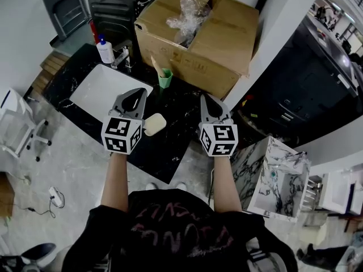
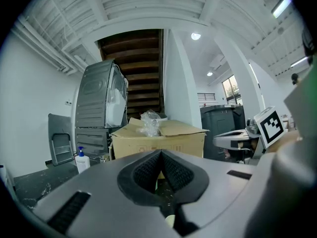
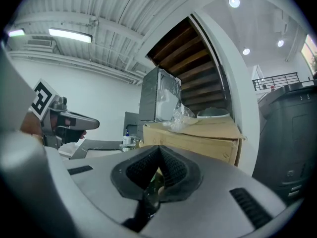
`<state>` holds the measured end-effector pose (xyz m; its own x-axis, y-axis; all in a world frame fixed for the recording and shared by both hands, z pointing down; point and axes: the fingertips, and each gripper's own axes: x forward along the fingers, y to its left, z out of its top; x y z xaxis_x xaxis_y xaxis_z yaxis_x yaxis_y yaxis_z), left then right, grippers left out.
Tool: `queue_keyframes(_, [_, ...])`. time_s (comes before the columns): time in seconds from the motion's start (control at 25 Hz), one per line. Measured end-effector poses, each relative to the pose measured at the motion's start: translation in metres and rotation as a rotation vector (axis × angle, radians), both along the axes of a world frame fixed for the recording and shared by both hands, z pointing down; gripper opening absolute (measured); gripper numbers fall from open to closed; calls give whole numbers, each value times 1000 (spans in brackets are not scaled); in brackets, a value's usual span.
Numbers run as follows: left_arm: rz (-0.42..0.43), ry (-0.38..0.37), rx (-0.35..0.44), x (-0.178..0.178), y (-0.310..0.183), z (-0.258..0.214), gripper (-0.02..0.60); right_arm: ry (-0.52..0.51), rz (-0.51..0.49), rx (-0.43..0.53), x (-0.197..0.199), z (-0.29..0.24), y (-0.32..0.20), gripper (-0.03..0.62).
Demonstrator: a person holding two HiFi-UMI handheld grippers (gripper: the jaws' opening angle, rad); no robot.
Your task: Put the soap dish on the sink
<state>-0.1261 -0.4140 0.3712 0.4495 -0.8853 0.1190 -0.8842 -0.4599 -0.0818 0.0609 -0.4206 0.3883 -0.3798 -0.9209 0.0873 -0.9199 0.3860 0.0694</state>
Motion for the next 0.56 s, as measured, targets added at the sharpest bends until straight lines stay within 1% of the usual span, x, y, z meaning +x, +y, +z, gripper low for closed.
queue_keyframes(0.28, [-10,7,-3,-4,1,0,15,6,-2,3,0,-2,1,12])
queue_keyframes(0.56, [3,2,10,2,2,-3,14,32,-2,11,0,-2,3,12])
